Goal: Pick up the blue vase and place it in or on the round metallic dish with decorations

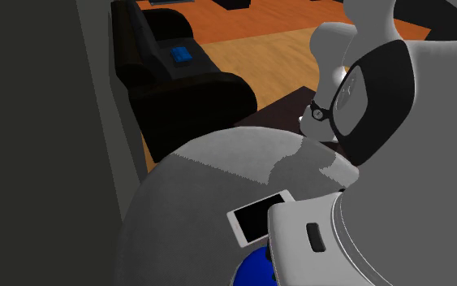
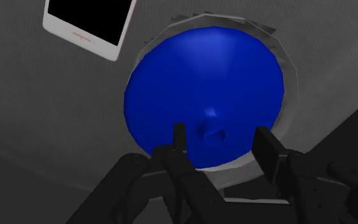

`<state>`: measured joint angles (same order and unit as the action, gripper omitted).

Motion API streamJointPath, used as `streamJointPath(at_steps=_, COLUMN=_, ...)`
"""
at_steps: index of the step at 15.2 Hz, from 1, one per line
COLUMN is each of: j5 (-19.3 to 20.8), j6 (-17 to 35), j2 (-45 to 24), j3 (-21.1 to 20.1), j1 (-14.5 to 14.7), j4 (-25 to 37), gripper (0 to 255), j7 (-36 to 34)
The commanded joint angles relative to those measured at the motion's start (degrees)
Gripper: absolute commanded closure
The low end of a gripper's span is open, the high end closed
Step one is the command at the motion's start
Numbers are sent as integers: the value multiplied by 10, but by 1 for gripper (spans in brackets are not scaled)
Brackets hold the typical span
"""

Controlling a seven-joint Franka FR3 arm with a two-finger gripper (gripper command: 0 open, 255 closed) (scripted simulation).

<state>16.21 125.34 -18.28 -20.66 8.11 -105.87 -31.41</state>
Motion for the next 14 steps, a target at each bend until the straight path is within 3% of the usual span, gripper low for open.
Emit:
streamJointPath(at_steps=1, j5=0, j6=0, j2=0, j3=0, j1=0, j4=0, gripper=0, j7=0)
streamJointPath(at_steps=5, j5=0, j6=0, j2=0, j3=0, j1=0, j4=0, gripper=0, j7=0)
streamJointPath(at_steps=9, j5=-21, j6=-59, j2=34, j3=-9, j1=-1, j4=28, gripper=0, j7=13)
streamJointPath(at_steps=14, j5=-21, j6=-59, j2=34, j3=-9, j1=-1, j4=28, gripper=0, j7=13)
